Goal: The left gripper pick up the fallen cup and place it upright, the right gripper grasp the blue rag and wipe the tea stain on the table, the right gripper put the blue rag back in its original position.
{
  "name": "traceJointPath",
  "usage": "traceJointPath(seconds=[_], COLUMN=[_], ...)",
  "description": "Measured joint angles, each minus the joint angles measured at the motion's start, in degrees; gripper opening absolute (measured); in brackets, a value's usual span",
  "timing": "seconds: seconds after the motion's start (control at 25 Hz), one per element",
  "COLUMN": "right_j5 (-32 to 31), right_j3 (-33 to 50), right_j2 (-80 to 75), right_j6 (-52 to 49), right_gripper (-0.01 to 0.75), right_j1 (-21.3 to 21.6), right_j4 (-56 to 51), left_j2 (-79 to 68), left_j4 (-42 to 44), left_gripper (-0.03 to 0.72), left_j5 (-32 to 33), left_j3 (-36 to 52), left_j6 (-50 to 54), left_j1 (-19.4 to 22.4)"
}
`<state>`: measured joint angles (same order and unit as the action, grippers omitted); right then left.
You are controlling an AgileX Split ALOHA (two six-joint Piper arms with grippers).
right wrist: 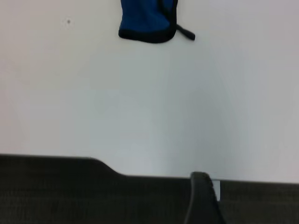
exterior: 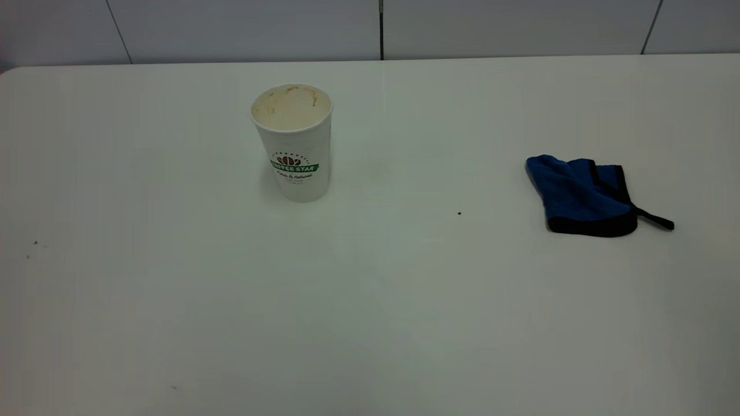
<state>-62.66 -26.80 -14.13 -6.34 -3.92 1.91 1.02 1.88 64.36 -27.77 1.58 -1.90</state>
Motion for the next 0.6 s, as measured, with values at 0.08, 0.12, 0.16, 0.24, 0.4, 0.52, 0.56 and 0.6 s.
traceJointPath(seconds=[0.08, 0.12, 0.16, 0.24, 0.4, 0.52, 0.56, 0.6], right_j5=[-0.16, -0.24, -0.34, -0.49, -0.92, -1.16, -1.18, -1.18], right_j3=[0.00, 0.00, 0.00, 0.00, 0.00, 0.00, 0.00, 0.00], right_j2=[2.55, 3.98, 5.51, 8.52, 14.64, 15.04, 15.04, 15.04], right_j6=[0.00, 0.00, 0.00, 0.00, 0.00, 0.00, 0.00, 0.00], right_gripper=[0.535, 0.535, 0.535, 0.535, 0.535, 0.535, 0.535, 0.535], right_j1=[0.00, 0.00, 0.00, 0.49, 1.85, 3.14, 3.45, 3.59], right_j4=[0.00, -0.05, -0.05, -0.05, -0.05, -0.05, -0.05, -0.05], left_j2=[0.00, 0.00, 0.00, 0.00, 0.00, 0.00, 0.00, 0.00], left_j4=[0.00, 0.00, 0.00, 0.00, 0.00, 0.00, 0.00, 0.00], left_gripper=[0.566, 0.566, 0.566, 0.566, 0.566, 0.566, 0.566, 0.566], left_j5=[0.00, 0.00, 0.00, 0.00, 0.05, 0.05, 0.05, 0.05], left_j3=[0.00, 0.00, 0.00, 0.00, 0.00, 0.00, 0.00, 0.00], left_j6=[0.00, 0.00, 0.00, 0.00, 0.00, 0.00, 0.00, 0.00], left_j1=[0.00, 0.00, 0.00, 0.00, 0.00, 0.00, 0.00, 0.00])
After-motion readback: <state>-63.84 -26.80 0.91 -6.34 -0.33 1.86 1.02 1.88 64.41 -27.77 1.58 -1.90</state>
